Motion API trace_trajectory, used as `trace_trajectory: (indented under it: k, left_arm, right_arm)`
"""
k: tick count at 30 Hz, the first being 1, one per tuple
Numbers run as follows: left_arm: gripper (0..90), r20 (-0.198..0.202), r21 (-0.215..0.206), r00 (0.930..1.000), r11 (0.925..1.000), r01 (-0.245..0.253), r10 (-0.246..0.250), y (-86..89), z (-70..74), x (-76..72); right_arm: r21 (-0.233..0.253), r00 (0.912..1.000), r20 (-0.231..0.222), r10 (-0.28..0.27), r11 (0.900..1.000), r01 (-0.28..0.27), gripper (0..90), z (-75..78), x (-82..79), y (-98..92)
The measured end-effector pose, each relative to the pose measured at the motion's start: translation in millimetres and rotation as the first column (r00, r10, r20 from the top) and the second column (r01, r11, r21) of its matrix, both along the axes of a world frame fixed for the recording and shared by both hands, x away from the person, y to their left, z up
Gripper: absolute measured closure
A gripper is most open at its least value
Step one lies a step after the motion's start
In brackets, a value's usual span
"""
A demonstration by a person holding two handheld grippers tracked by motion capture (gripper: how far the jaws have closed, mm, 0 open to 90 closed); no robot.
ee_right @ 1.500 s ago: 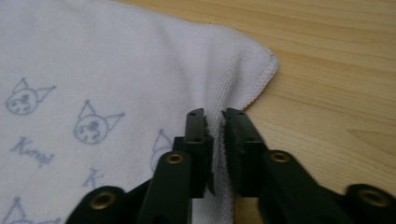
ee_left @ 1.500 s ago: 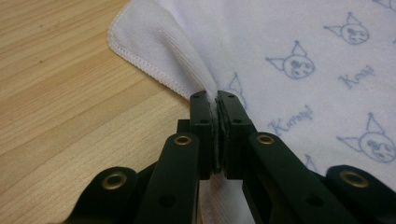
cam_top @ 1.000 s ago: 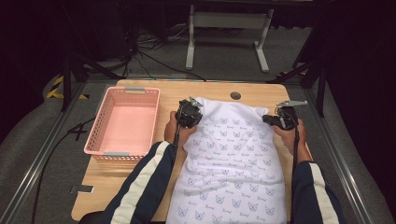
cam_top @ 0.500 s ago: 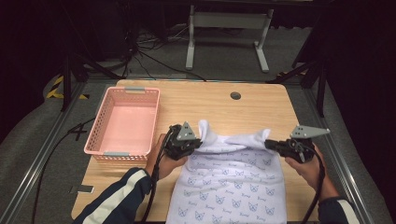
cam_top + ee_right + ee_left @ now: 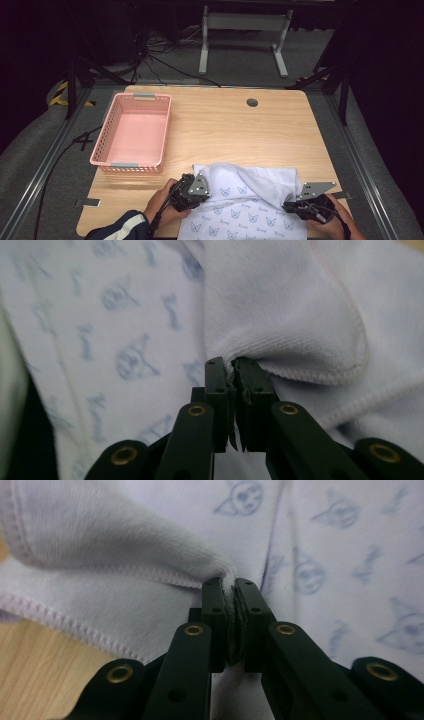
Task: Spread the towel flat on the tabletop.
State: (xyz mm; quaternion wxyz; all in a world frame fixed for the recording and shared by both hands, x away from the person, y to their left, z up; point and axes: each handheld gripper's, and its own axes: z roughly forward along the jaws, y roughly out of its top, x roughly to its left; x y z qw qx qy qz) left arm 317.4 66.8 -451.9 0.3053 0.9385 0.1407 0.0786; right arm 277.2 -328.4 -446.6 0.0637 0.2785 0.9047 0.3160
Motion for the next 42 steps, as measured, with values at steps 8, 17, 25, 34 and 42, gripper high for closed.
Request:
trace_trajectory:
  k: [8, 17, 25, 34, 42]
  left_arm:
    - [84.9, 0.044, 0.009, 0.9947, 0.9956, -0.094, 0.093, -10.0, -1.6, 37.1]
    - [84.9, 0.083, -0.004, 0.9727, 0.9762, -0.217, 0.217, -25.7, -2.7, 90.3]
    - [84.9, 0.131, 0.014, 0.9377, 0.9451, -0.327, 0.322, -38.5, -1.8, 140.1]
    - [85.0, 0.134, -0.016, 0.9039, 0.9129, -0.408, 0.406, -49.2, -3.6, 175.0]
    - [84.0, 0.065, -0.108, 0.9069, 0.9064, -0.408, 0.416, -35.1, 6.0, 164.4]
  right_arm:
    - [-0.025, 0.9936, 0.074, -0.085, 0.996, 0.087, 85.4, -1.9, 21.7, 0.9]
    - [-0.076, 0.9707, 0.165, -0.174, 0.979, 0.189, 85.3, -1.5, 84.7, 4.0]
    - [-0.069, 0.9438, 0.208, -0.257, 0.959, 0.276, 85.3, -2.8, 142.1, 4.1]
    - [-0.046, 0.9107, 0.244, -0.333, 0.934, 0.354, 85.3, -5.6, 174.9, 6.0]
    - [-0.007, 0.916, 0.215, -0.339, 0.937, 0.348, 84.5, -2.6, 170.2, -3.2]
